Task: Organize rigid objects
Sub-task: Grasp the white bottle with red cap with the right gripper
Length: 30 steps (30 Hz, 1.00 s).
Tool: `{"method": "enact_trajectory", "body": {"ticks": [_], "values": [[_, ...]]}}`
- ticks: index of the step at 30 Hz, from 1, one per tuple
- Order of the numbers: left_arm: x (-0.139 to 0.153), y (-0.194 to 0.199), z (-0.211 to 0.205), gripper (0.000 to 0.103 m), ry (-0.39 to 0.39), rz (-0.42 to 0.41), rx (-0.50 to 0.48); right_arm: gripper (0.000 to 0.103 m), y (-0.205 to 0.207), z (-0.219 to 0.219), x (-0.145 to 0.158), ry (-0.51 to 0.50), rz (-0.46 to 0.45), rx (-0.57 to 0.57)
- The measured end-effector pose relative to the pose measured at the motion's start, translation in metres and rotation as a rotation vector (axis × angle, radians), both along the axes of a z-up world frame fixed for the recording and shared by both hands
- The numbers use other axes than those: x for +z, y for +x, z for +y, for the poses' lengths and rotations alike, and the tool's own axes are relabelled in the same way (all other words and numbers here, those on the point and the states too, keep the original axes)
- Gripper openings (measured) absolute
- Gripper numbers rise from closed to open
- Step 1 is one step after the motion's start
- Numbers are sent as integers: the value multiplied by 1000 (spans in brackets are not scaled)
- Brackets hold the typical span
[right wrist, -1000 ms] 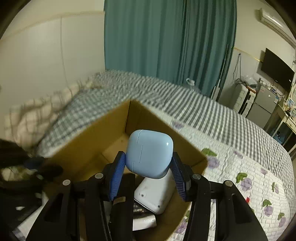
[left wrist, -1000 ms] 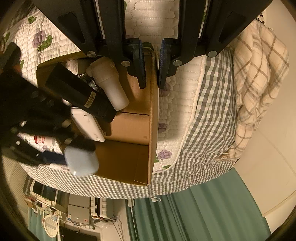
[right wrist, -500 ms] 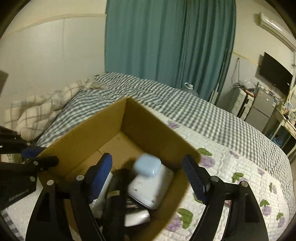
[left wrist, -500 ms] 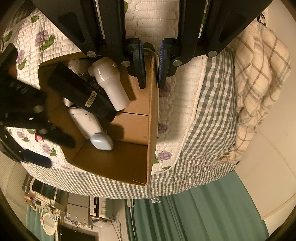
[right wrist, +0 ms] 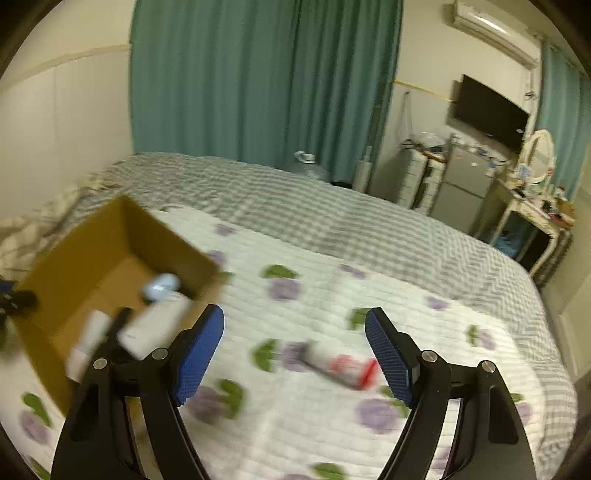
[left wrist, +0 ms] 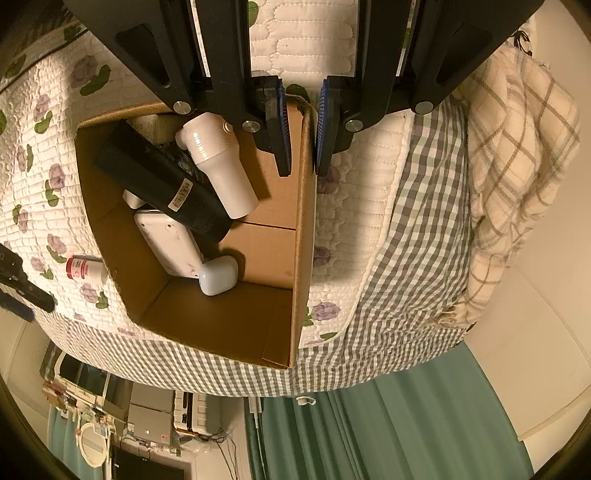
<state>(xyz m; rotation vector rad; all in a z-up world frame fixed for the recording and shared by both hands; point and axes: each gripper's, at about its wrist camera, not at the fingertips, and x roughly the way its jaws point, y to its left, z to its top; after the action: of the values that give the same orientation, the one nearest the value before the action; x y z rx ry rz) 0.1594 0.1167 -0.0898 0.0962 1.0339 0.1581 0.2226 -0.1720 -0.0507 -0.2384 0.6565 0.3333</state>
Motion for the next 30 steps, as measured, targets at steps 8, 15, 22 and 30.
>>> {"method": "enact_trajectory", "body": {"ticks": [8,15,22,30], "values": [[0,1,-1,12,4,1,16,83,30,-70,-37,33,80,-139],[-2,2,0,12,10,5,17,83,45,-44,-75,-63,102,-21],[-4,4,-1,12,16,14,18,83,64,-25,-120,-217,187,87],[-6,7,-2,12,26,24,25,70,72,-15,-134,-259,192,101]]}}
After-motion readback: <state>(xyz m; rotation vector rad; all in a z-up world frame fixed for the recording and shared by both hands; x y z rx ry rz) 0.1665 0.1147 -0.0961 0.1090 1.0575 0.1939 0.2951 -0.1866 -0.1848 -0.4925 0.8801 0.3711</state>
